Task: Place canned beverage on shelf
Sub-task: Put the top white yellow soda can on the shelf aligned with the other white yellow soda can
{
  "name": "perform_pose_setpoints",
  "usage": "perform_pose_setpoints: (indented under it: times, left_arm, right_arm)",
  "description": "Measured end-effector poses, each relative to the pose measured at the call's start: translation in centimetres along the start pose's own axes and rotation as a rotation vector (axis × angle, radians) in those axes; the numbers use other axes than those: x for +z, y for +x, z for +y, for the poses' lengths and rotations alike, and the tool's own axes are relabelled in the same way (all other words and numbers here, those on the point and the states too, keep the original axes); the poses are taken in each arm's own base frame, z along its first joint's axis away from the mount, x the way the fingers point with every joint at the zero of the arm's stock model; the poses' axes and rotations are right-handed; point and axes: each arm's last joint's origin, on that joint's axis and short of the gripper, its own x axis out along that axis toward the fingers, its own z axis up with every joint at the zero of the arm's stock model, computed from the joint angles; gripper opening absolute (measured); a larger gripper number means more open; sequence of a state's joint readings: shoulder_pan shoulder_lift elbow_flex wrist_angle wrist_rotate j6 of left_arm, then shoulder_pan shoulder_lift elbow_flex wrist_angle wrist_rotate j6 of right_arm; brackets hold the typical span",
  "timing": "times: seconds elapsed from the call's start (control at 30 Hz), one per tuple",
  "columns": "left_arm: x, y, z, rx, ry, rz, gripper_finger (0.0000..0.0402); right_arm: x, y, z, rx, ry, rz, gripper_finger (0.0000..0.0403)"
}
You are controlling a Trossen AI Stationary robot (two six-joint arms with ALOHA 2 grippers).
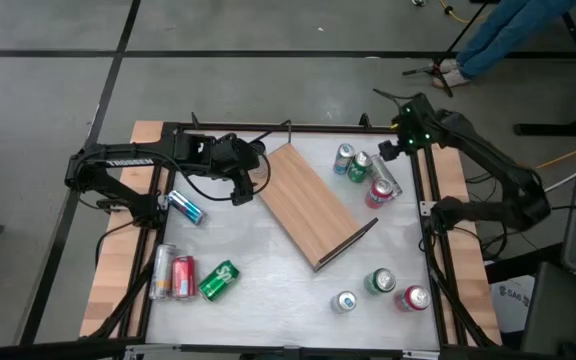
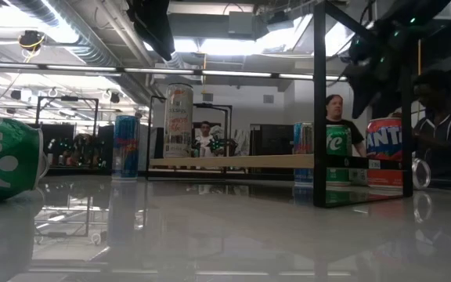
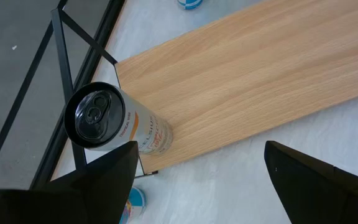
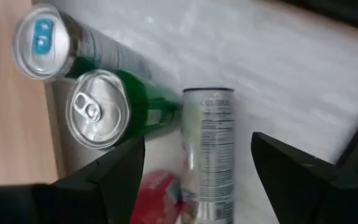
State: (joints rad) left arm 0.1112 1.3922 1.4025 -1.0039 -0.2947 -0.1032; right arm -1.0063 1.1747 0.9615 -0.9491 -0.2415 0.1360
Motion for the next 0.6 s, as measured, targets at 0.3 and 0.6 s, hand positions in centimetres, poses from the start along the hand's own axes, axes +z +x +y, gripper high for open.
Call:
perform_pose_setpoints:
  times: [0.3,0.6]
  left_arm:
    - [0.0,0.0,0.0,0.000,0.000,0.000,0.0339]
    - [0.0,0.0,0.0,0.000,0.000,0.000,0.0339]
  right_arm:
    - [0.8,3.3,-1.1,-0.006,-0.034,0.162,0.0285]
    - [1.0,5.0,-1.4,-0.010,-0.029,0.233,0.0285]
